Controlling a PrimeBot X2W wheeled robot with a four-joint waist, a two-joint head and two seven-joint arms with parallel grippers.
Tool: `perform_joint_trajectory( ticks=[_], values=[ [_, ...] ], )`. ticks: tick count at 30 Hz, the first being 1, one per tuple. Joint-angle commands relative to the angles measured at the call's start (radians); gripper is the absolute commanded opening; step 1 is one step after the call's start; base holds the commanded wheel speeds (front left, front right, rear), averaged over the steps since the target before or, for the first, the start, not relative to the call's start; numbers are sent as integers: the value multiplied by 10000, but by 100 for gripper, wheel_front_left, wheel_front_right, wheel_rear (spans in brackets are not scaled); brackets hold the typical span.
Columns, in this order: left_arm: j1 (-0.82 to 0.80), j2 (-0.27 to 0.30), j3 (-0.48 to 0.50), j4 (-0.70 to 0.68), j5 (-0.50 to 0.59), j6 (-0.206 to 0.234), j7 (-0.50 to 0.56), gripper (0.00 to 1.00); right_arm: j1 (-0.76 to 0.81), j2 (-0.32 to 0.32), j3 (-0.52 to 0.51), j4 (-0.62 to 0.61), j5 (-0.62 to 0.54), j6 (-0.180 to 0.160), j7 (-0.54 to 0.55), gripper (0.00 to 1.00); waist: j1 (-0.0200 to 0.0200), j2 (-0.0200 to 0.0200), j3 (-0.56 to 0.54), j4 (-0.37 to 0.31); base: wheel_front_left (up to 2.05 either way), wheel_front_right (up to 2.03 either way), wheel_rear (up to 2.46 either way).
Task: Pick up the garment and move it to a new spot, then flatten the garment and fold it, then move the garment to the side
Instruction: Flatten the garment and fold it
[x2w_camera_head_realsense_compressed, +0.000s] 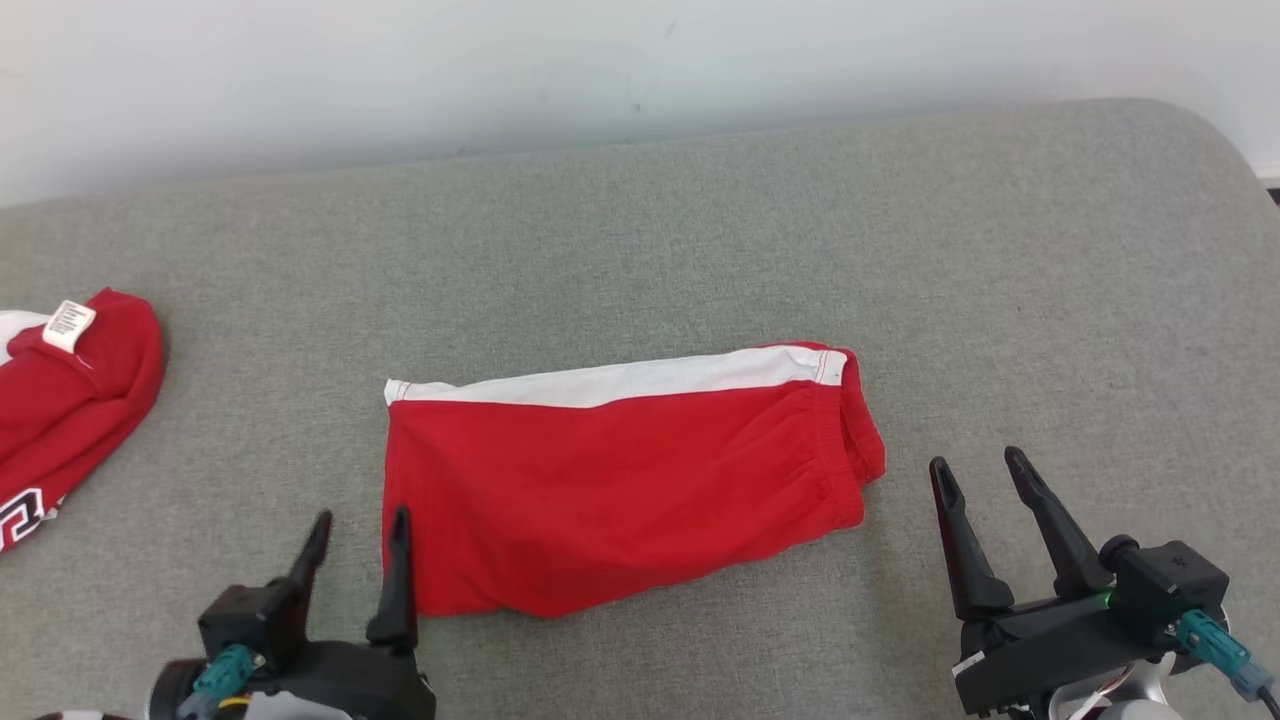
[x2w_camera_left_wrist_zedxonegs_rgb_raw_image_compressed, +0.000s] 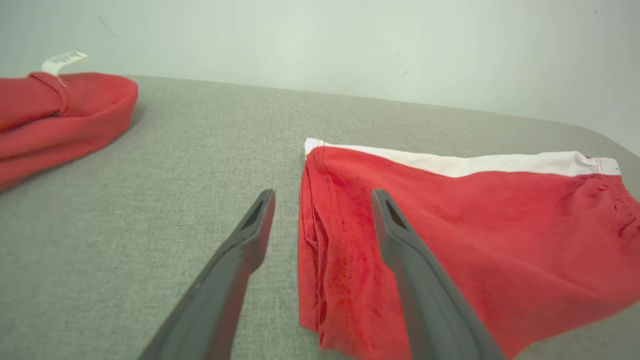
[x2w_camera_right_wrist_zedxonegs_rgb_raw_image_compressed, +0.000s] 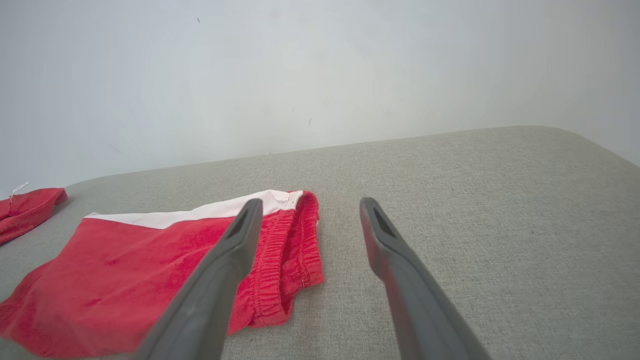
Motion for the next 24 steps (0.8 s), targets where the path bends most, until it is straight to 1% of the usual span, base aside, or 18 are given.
perform_joint_trajectory(
  ticks=[1,6,12,14,19,24],
  values=[
    [-120,100,117,-145,192,76,-231,100,-58,-28,-15,-26,-69,4,-24,100,1,0,-155,73,0,0,0],
    [-275,232,468,-654,634,209,-666,100,-228,-78,-131,-103,-227,4,3,100,1,0,-449,179,0,0,0],
    [-45,588,818,-1445,1424,495,-768,100,-108,-39,-438,-116,-470,4,149,100,1,0,-735,275,0,0,0],
    [168,747,790,-1678,1638,560,-774,100,11,-27,-495,-128,-545,4,198,100,1,0,-840,285,0,0,0],
    [623,945,673,-2046,1900,679,-756,100,255,-24,-486,-188,-662,4,317,100,1,0,-1044,264,0,0,0],
    [1181,1028,522,-2326,1850,805,-507,100,606,14,-544,-269,-722,4,453,100,1,0,-1217,235,0,0,0]
  ],
)
